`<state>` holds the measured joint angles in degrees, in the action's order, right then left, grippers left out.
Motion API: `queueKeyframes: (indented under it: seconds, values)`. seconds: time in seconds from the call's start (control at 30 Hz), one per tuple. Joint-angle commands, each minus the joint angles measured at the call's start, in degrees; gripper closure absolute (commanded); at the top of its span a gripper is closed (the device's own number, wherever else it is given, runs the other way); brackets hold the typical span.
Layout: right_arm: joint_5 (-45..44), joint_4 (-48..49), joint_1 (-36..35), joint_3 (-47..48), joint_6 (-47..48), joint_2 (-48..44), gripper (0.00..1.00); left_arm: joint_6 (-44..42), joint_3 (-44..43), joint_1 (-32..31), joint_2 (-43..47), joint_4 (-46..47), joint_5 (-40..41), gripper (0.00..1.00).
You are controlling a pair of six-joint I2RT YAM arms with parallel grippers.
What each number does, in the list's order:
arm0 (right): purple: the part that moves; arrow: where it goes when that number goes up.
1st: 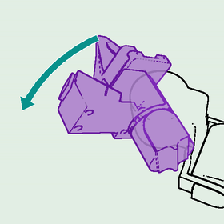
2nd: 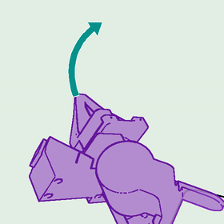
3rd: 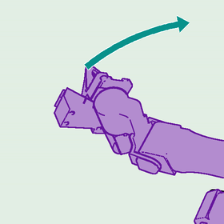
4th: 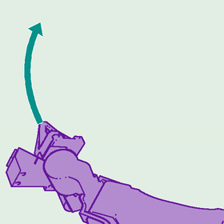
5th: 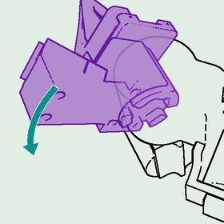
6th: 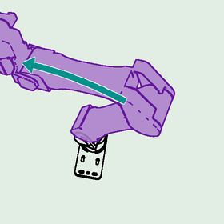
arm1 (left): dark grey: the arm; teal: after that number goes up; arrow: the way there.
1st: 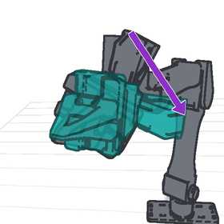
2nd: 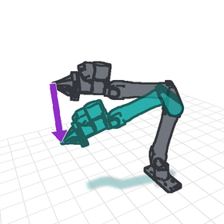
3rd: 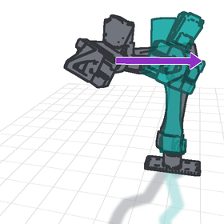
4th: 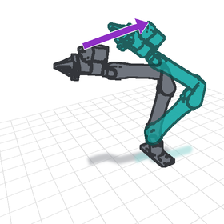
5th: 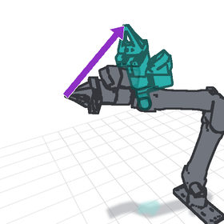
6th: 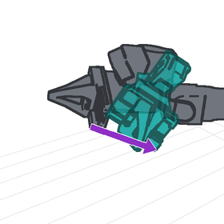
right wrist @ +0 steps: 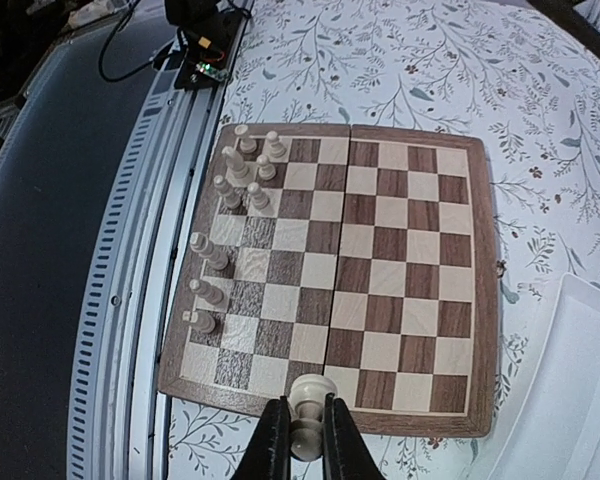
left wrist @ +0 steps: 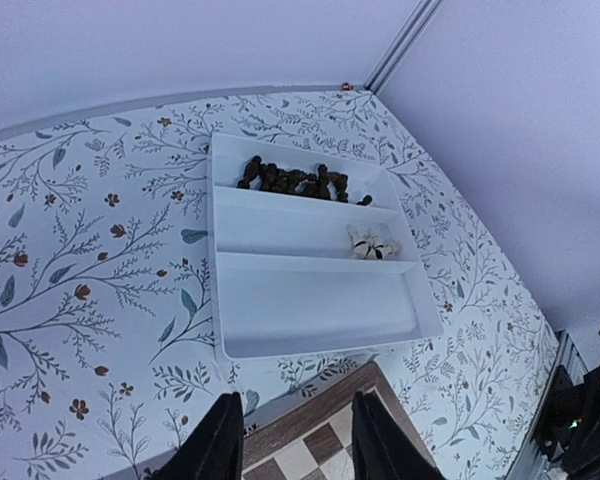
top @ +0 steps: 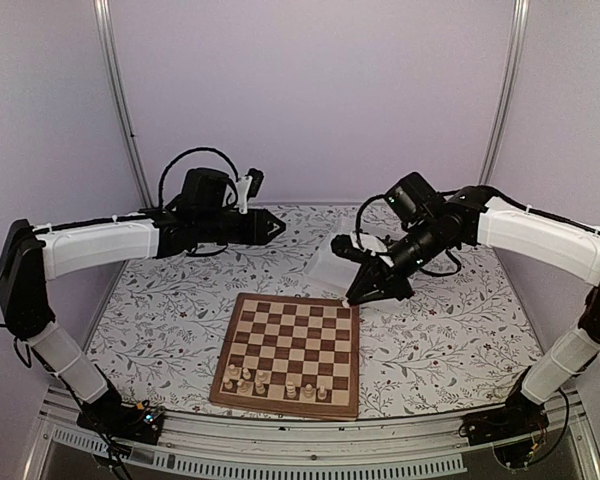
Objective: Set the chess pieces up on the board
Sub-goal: Place the chess piece on the chessboard.
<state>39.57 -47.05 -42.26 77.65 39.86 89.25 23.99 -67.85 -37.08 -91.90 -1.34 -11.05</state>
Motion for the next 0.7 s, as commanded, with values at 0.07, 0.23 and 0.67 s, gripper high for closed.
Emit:
queueKeyframes:
  seconds: [0.07, 0.23, 0.67]
  values:
    - [-12.17, -4.0, -8.16, -2.78, 3.91, 2.42, 0.92, 2.69, 5.16, 1.28, 2.09, 0.35, -0.26, 0.6]
    - [-16.31, -3.42, -12.77, -4.15, 4.12, 4.13, 0.92, 4.13, 7.46, 1.96, 2.21, 2.43, -0.96, 0.6]
    - [-19.05, -3.67, -20.6, -4.1, 4.15, 10.31, 0.92, 5.3, 9.93, 3.04, 3.0, 2.99, -1.44, 0.6]
